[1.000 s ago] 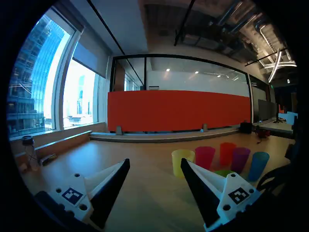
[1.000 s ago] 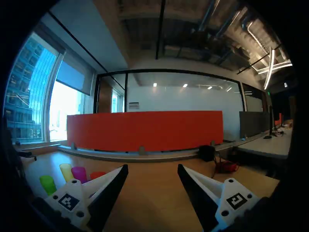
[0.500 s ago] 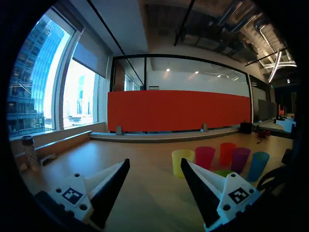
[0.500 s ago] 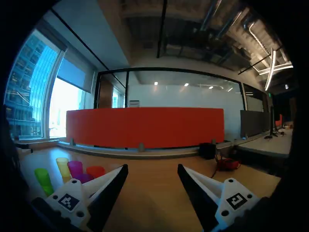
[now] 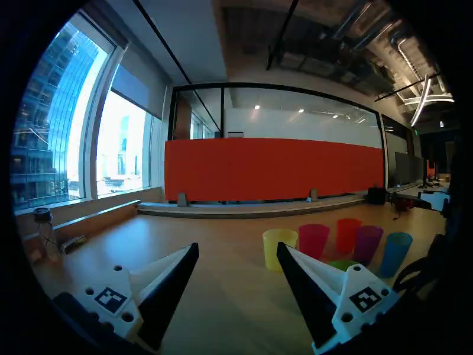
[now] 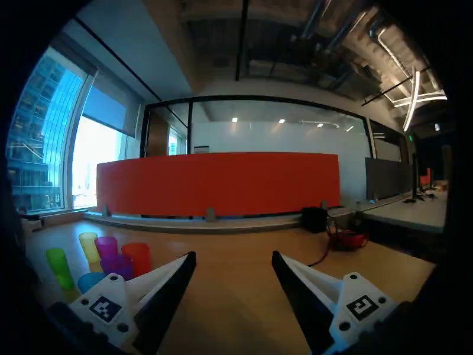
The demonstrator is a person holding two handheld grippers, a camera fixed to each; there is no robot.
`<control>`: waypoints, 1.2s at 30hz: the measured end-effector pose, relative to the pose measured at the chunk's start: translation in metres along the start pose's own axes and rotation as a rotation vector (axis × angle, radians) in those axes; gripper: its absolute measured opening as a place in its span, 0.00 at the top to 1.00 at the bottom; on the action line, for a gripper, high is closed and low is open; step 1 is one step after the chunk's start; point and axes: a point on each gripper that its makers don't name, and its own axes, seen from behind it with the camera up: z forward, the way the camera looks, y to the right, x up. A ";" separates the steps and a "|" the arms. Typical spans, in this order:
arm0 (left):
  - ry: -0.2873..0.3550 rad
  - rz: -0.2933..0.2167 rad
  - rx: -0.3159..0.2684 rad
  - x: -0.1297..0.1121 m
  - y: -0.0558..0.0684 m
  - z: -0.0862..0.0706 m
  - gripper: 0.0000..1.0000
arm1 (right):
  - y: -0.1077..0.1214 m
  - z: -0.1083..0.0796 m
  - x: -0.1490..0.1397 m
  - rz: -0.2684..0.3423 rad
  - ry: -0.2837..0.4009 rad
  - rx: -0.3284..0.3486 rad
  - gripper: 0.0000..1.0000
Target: Pour water
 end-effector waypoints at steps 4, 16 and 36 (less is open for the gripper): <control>0.000 0.000 0.000 0.000 0.000 0.000 0.02 | 0.000 0.001 -0.004 -0.006 -0.007 0.003 0.01; 0.000 0.000 0.000 0.000 -0.001 0.000 0.02 | -0.003 0.002 -0.009 -0.025 -0.023 0.011 0.01; 0.000 0.000 0.000 0.000 -0.001 0.000 0.02 | -0.004 0.000 -0.010 -0.025 -0.026 0.009 0.01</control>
